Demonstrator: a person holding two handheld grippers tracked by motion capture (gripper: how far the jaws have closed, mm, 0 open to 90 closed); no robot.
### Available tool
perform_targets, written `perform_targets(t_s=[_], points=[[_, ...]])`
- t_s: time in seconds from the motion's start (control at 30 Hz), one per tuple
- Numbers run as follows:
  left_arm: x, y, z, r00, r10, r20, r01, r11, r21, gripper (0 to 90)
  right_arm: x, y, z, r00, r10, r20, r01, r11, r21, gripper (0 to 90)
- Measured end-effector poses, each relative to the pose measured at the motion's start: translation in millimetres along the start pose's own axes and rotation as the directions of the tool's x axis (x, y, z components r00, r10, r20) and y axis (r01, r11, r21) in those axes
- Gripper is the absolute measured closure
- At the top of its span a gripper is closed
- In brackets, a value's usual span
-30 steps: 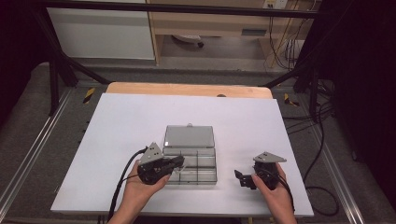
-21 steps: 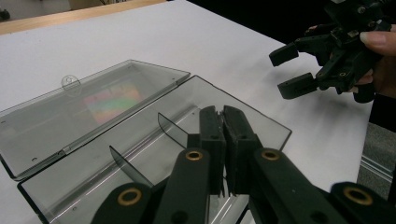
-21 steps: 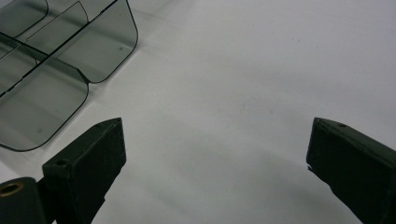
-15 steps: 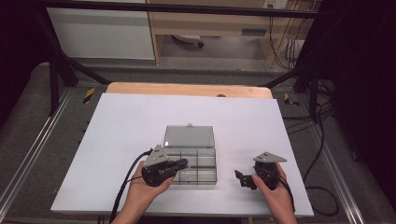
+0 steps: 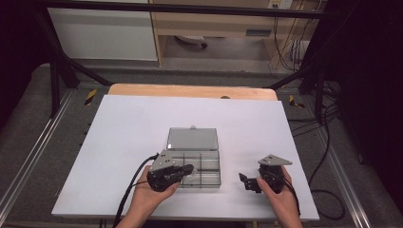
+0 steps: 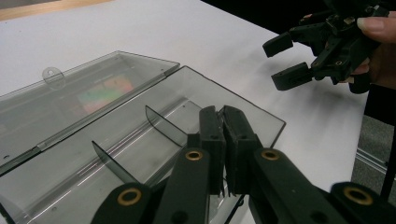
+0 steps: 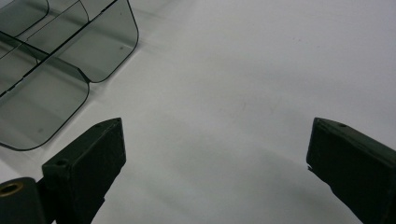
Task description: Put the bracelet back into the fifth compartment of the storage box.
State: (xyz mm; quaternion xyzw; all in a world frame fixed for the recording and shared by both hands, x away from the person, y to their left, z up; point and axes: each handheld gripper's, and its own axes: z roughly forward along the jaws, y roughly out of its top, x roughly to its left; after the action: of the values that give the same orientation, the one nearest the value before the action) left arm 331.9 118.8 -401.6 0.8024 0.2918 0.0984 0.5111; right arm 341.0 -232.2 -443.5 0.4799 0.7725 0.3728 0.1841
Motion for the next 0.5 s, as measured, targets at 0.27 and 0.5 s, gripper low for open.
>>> perform_targets(t_s=[0.27,0.5], points=[[-1.5,-1.4,3.7,1.0,0.003,0.005,-0.003,1.0,0.01,87.5,0.2,-0.1,0.0,1.0,0.002,-0.002,-0.002,1.0,0.002,5.2],[-7.9,-2.1,9.5,0.9997,0.012,0.022,-0.013,0.9997,0.02,87.5,-0.2,-0.2,0.1,1.0,-0.001,0.0,0.001,1.0,0.004,5.1]])
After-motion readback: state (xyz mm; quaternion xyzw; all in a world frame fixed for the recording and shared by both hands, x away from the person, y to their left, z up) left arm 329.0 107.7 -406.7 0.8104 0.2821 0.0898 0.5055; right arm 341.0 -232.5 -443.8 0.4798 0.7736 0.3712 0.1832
